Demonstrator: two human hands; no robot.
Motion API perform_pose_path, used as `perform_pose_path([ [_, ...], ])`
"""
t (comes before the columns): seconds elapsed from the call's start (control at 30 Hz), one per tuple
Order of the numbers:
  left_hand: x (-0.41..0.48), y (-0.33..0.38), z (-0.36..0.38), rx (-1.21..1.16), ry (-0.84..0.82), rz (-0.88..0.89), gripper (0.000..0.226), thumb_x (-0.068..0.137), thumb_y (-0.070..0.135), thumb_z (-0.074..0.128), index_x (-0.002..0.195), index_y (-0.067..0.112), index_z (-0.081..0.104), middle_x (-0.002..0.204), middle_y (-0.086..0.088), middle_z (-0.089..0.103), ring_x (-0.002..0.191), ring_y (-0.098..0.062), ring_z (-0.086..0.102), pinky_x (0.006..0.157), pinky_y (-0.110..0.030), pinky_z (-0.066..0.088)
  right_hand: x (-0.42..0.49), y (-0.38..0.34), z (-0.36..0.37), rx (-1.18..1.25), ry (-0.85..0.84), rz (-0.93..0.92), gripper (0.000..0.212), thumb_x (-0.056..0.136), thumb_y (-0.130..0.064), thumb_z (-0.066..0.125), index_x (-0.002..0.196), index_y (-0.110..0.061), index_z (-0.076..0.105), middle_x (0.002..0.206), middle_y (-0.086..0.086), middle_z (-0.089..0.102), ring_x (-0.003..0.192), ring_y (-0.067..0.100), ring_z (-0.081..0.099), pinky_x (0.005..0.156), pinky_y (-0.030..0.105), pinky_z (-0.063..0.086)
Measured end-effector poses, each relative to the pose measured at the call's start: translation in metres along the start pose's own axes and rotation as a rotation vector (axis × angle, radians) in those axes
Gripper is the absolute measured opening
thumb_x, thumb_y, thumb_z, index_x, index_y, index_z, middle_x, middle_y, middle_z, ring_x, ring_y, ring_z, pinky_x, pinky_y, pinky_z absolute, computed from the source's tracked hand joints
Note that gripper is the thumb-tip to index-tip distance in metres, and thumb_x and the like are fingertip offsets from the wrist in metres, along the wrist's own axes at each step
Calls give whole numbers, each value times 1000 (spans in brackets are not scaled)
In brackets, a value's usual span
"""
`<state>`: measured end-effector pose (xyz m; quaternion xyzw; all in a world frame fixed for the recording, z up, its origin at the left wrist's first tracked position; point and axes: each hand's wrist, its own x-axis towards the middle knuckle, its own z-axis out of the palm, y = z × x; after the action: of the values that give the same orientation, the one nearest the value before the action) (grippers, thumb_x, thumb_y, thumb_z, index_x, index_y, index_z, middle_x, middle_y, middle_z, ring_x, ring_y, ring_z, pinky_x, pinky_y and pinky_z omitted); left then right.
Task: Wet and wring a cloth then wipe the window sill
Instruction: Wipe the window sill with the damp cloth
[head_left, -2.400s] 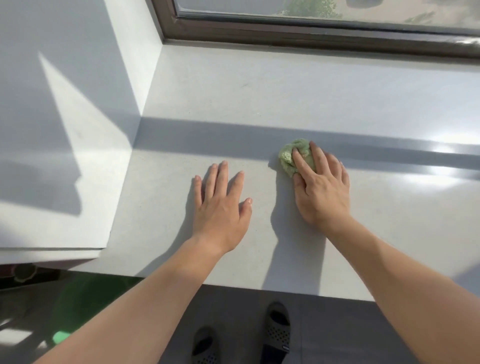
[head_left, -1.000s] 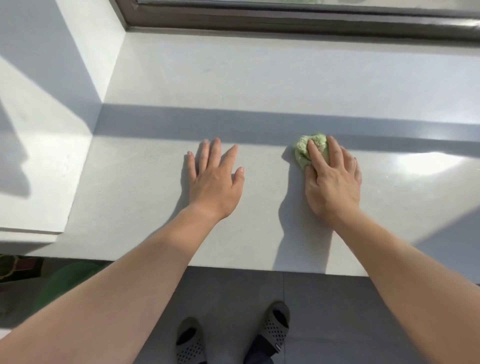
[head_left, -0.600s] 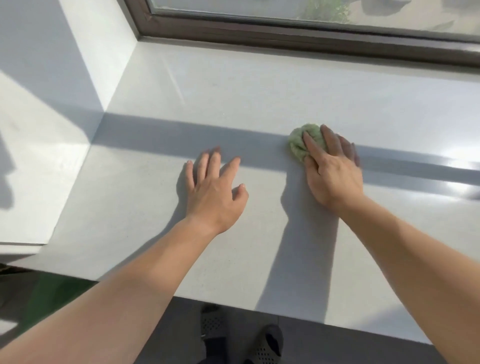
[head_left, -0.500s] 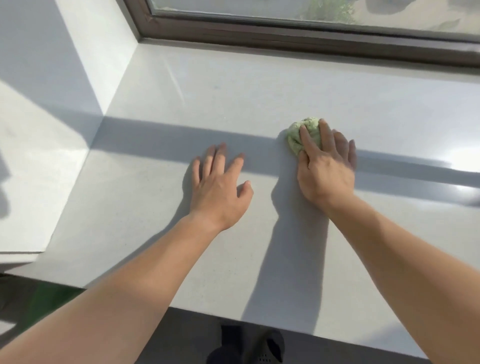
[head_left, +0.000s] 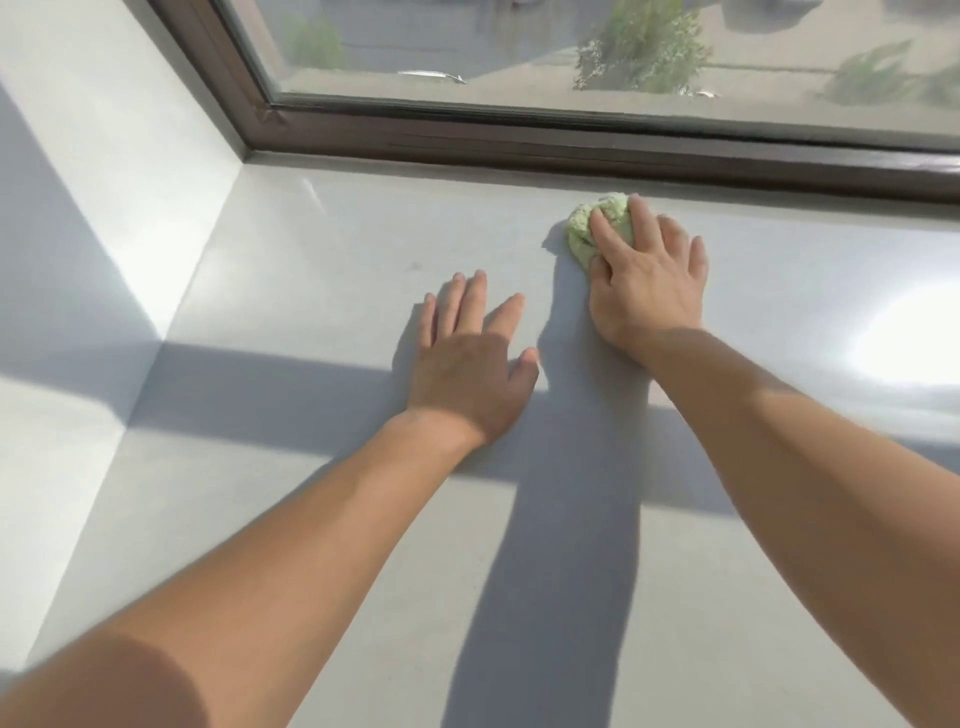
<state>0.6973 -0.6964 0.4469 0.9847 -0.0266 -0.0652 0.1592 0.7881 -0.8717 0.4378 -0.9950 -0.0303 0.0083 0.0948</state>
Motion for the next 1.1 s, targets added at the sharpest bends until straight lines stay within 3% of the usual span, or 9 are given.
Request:
perform_pose_path([
  [0.1, 10, 10, 8, 8, -49, -14, 62, 98, 44, 36, 156, 31, 18, 167, -8, -5, 151, -23, -15, 119, -50, -13, 12, -17, 7, -29, -21, -270, 49, 99, -42, 30, 149, -42, 30, 162, 0, 20, 145, 30, 18, 118, 55, 11],
  [0.2, 5, 22, 19, 66, -47, -53, 63, 95, 52, 31, 154, 39, 14, 166, -7, -10, 149, -28, -22, 115, -59, -14, 16, 4, 5, -51, -23, -326, 47, 102, -42, 27, 149, -43, 30, 160, -1, 22, 144, 30, 20, 119, 53, 9],
  [0.37, -17, 27, 20, 153, -48, -53, 63, 96, 54, 21, 154, 41, 1, 165, -8, -17, 148, -30, -26, 114, -62, -14, -14, 84, -15, -27, 61, -22, 51, 96, -42, 29, 147, -43, 32, 158, 2, 25, 140, 33, 23, 117, 54, 13],
  [0.5, -27, 31, 19, 181, -62, -60, 63, 96, 54, 18, 154, 41, -2, 164, -9, -19, 147, -32, -28, 113, -63, -14, -36, 66, -17, 49, 82, 200, 51, 97, -38, 31, 147, -41, 30, 161, 2, 19, 144, 31, 17, 119, 51, 11],
  [0.67, -39, 37, 15, 185, -64, -59, 63, 96, 54, 17, 154, 41, -4, 164, -9, -19, 147, -32, -28, 114, -63, -13, -63, 76, -26, -12, -6, -260, 49, 100, -46, 28, 149, -42, 33, 160, -2, 24, 141, 28, 23, 116, 49, 20],
  [0.8, -45, 40, 12, 198, -68, -57, 62, 97, 54, 16, 154, 40, -6, 164, -9, -20, 147, -32, -28, 114, -63, -13, -54, 118, -39, 17, 46, 147, 49, 100, -42, 30, 148, -43, 30, 162, 1, 20, 143, 32, 20, 117, 50, 17],
  [0.87, -50, 43, 9, 192, -53, -57, 63, 97, 54, 17, 154, 40, -4, 165, -9, -18, 148, -32, -26, 114, -63, -12, -68, 98, -41, 33, 59, 199, 49, 100, -39, 30, 149, -43, 29, 162, 0, 17, 144, 30, 17, 118, 47, 14],
  [1.03, -55, 45, 2, 172, -41, -53, 63, 96, 53, 20, 155, 40, 1, 165, -8, -15, 148, -31, -25, 115, -62, -13, -139, 70, -42, 10, -65, -244, 48, 101, -43, 30, 149, -46, 31, 162, -6, 18, 145, 25, 16, 119, 45, 13],
  [1.1, -57, 44, -1, 155, -45, -53, 62, 98, 53, 22, 155, 39, 2, 165, -7, -15, 149, -29, -24, 115, -61, -14, -129, 91, -49, 5, -57, -267, 48, 100, -44, 29, 147, -47, 33, 162, -6, 21, 145, 24, 18, 119, 45, 13],
])
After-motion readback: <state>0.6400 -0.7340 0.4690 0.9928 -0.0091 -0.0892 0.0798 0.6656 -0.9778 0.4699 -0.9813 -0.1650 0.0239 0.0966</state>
